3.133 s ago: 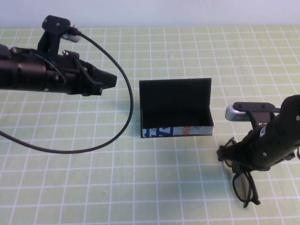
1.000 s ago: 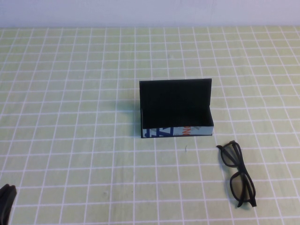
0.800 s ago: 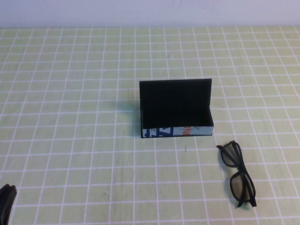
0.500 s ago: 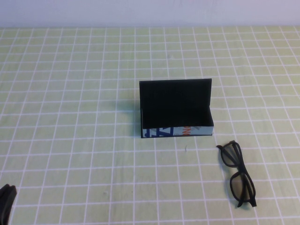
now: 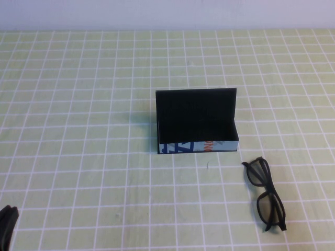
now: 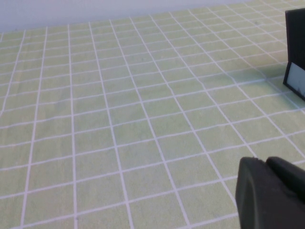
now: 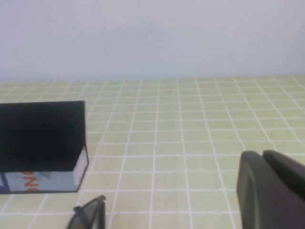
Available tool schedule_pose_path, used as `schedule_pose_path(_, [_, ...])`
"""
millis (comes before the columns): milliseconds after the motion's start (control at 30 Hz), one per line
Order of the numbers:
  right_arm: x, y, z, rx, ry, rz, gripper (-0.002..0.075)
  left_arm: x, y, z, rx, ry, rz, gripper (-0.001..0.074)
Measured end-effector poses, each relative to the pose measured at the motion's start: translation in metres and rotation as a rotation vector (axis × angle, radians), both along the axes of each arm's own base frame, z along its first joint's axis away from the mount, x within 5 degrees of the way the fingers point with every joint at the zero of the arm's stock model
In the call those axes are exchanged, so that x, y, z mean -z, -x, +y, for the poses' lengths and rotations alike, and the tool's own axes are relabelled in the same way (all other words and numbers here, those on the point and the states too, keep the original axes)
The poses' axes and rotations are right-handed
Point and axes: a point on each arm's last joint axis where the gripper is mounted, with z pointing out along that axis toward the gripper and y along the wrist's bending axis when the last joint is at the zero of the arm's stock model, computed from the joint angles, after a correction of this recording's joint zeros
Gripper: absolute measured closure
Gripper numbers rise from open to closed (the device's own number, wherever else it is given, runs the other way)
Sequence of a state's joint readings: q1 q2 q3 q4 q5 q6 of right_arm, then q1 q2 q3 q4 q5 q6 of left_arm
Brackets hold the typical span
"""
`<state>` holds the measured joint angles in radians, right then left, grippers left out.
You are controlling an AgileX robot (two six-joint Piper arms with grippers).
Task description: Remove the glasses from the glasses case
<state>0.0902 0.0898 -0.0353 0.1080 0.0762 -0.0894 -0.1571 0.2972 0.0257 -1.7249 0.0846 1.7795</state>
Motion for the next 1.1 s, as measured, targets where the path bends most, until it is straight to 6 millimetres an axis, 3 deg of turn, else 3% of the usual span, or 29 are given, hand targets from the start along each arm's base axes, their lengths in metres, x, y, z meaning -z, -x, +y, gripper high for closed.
schedule_pose_path(167, [0.019,0.006,-0.001,0.013,-0.045,0.014,0.0743,0.000,0.000,0.000,0.000,0.000,0.000,0.0739])
schedule_pose_path(400, [0.036,0.009,0.003,-0.022,-0.061,0.202,0.0743,0.000,0.000,0.000,0.000,0.000,-0.001,0.0739])
schedule_pose_path(1100, [0.037,0.009,0.004,-0.027,-0.068,0.217,0.0743,0.000,0.000,0.000,0.000,0.002,0.000,0.0739])
